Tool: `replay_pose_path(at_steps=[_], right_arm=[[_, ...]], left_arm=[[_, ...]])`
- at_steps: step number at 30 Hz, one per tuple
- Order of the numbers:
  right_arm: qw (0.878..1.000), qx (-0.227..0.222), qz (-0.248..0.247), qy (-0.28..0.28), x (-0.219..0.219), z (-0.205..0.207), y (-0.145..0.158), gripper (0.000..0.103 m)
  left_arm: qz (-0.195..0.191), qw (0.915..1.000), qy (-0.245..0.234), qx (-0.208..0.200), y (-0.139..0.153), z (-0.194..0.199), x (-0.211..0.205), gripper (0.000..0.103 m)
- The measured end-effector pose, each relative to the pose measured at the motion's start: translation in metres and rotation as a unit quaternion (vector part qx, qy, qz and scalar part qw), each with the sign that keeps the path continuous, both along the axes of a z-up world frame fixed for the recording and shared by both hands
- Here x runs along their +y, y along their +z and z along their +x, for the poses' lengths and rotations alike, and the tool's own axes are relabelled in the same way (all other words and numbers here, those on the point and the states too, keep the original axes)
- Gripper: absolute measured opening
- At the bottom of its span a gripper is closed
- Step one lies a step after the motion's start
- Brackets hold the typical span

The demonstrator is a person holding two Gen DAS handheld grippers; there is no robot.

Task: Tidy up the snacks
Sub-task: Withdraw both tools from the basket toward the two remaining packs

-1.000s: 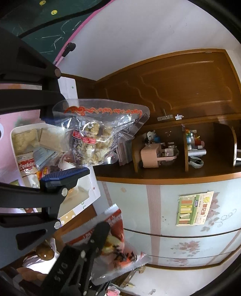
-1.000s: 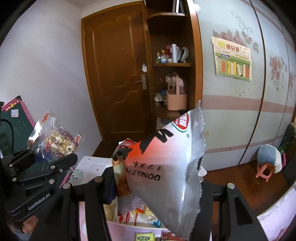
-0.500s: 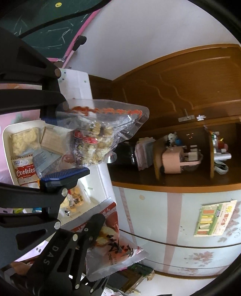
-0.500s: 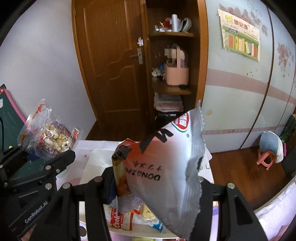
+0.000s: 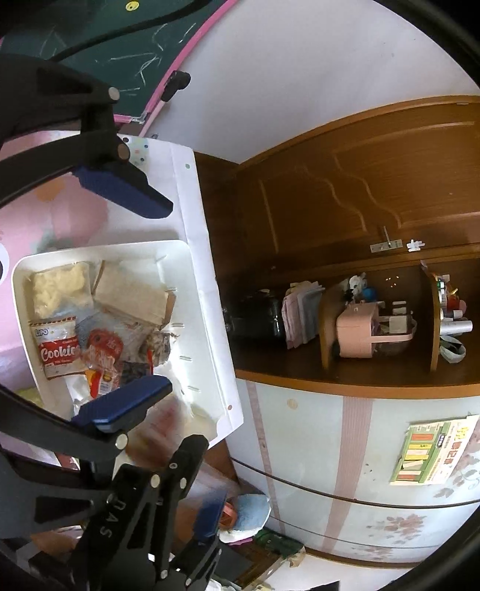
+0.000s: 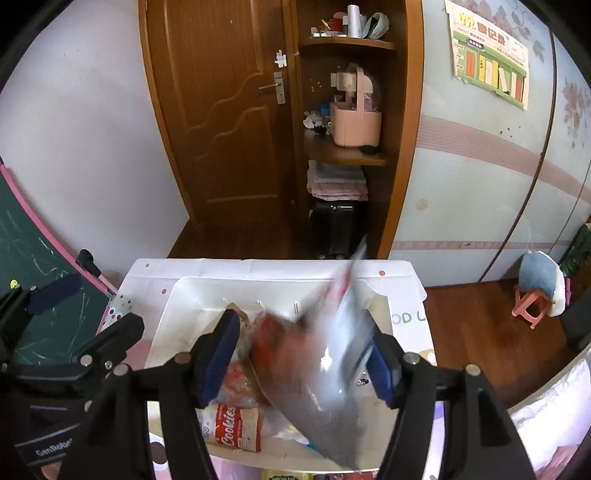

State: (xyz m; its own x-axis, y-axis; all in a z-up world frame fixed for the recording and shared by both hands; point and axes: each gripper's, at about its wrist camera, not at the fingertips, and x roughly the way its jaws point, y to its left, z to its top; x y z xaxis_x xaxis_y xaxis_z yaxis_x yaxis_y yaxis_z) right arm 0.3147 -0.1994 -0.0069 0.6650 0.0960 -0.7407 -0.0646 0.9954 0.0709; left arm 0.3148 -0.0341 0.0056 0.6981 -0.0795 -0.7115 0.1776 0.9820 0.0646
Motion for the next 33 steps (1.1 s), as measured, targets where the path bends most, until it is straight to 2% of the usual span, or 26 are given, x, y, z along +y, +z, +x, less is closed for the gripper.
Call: replay_pose_path(at_steps=[7,10,25,33], right_arm=[[1.0,0.012,0.005,-0.002,0.002,-0.011,0.009,0.068],[1.0,0.01,-0.004,-0.003,0.003,-0.021,0.013,0.072],[0.999,-0.024,-0.046,-0.003,-0.002,-0.111,0.051,0.073],[0.997,-0.026,-0.071,-0.016,-0.025,-0.159,0.054,0.075]], left_arm=[[0.0,0.9999,-0.004,-0.013,0.014,-0.028,0.002,0.086],[0.002,0.9998,-0.005,-0.018,0.021,-0.041,0.002,0.086],[0.002,0.9985,-0.031,-0.045,0.061,-0.118,0.002,0.088],[0.007,0.9963,-0.063,-0.059,0.07,-0.169,-0.011,0.091]])
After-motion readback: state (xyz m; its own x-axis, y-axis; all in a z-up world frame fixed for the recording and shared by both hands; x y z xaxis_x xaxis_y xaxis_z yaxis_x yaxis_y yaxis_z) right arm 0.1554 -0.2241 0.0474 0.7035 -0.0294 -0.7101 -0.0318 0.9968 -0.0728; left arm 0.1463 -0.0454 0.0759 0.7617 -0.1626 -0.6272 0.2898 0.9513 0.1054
